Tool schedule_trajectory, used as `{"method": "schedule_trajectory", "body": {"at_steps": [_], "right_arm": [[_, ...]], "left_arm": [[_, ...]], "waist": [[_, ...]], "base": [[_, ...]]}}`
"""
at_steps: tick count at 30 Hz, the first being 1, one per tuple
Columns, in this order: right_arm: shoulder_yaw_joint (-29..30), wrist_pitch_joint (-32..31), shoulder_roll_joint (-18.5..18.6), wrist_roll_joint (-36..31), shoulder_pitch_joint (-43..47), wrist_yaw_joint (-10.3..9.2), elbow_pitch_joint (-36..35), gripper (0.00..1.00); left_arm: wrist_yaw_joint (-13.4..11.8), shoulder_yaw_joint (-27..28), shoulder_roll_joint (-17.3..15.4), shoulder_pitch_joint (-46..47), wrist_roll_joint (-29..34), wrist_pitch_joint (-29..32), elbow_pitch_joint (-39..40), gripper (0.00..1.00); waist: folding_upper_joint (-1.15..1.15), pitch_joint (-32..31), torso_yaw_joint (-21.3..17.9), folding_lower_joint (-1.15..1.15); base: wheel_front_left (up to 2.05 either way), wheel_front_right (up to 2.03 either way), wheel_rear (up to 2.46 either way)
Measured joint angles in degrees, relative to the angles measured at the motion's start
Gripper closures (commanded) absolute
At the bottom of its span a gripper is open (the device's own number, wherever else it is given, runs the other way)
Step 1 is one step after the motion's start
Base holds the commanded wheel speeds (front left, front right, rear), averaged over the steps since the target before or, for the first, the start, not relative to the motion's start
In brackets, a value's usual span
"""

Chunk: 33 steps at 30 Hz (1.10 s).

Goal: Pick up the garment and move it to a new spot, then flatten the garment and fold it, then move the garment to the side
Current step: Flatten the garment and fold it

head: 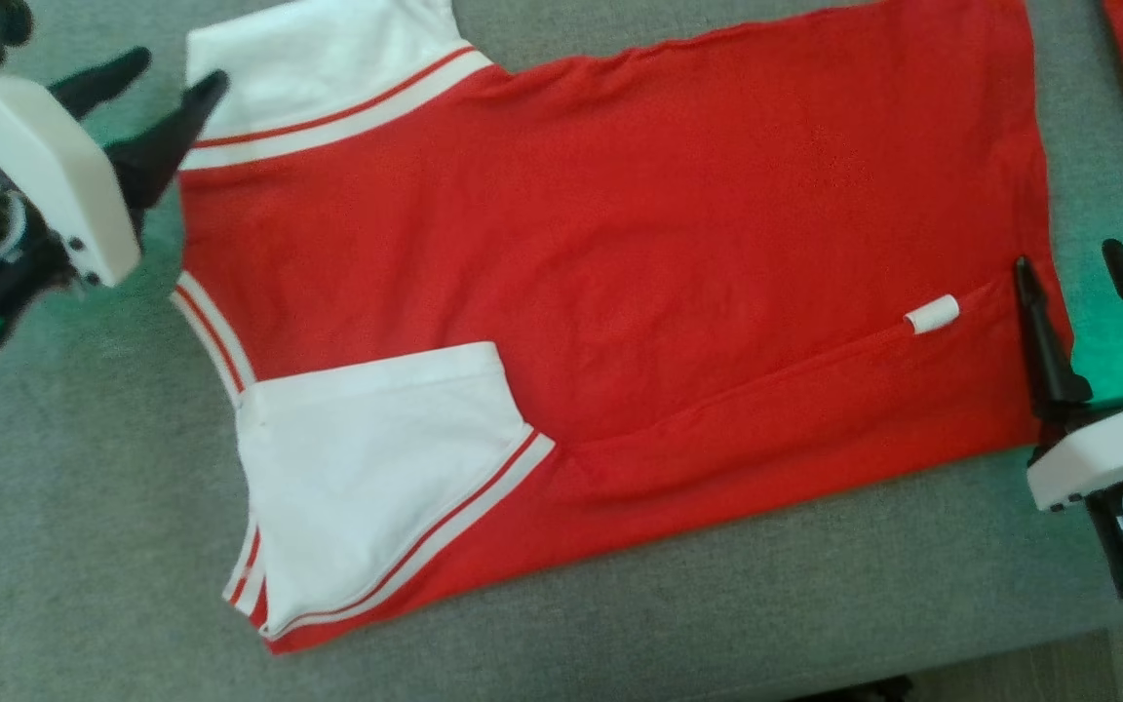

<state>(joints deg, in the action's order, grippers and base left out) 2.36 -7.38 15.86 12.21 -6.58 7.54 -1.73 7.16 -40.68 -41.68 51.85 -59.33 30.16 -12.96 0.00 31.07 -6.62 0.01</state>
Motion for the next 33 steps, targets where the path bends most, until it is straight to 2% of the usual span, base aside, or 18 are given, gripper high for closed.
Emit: {"method": "schedule_trajectory", "body": {"at_steps": [8,10,11,17,22,28,33], "right_arm": [[-0.5,0.4,-1.1,-0.7,-1.5,0.0,0.1,0.0],[-0.5,0.5,-1.2,-0.8,-1.7,0.0,0.1,0.0],[-0.4,0.7,-1.3,-1.1,-1.7,0.0,0.2,0.0],[0.1,1.1,-1.7,-1.8,-2.3,0.0,0.9,0.0],[0.1,1.3,-2.5,-2.2,-2.4,0.0,1.8,0.0],[0.6,1.9,-2.6,-2.2,-2.3,0.0,2.6,0.0],[1.3,2.7,-3.1,-2.2,-2.2,0.0,3.2,0.0]], "left_arm": [[0.0,-3.6,-1.3,4.2,-2.9,-1.0,-2.3,0.02],[0.0,-4.4,-1.4,4.9,-4.6,-1.0,-1.8,0.71],[0.0,-5.0,-1.4,5.3,-5.5,-1.0,-1.5,1.0],[0.0,-8.3,-3.1,5.4,-11.5,-2.8,4.4,1.0],[0.0,-11.4,-6.0,5.4,-11.0,-7.8,11.2,1.0],[0.0,-18.4,-9.5,4.5,-2.6,-13.4,20.5,1.0],[-0.2,-23.0,-9.2,0.1,6.9,-18.8,21.8,1.0]], "waist": [[0.0,2.7,-1.4,0.0],[0.0,3.0,-1.5,0.0],[0.0,3.1,-1.5,0.0],[0.0,2.9,-1.1,-0.01],[0.0,1.8,-0.8,-0.01],[0.0,0.4,-0.6,-0.01],[0.0,0.2,0.1,-0.01]], "base": [[0.0,0.0,0.0],[0.0,0.0,0.0],[0.0,0.0,0.0],[0.0,0.0,0.0],[0.0,0.0,0.0],[0.0,0.0,0.0],[0.0,0.0,0.0]]}}
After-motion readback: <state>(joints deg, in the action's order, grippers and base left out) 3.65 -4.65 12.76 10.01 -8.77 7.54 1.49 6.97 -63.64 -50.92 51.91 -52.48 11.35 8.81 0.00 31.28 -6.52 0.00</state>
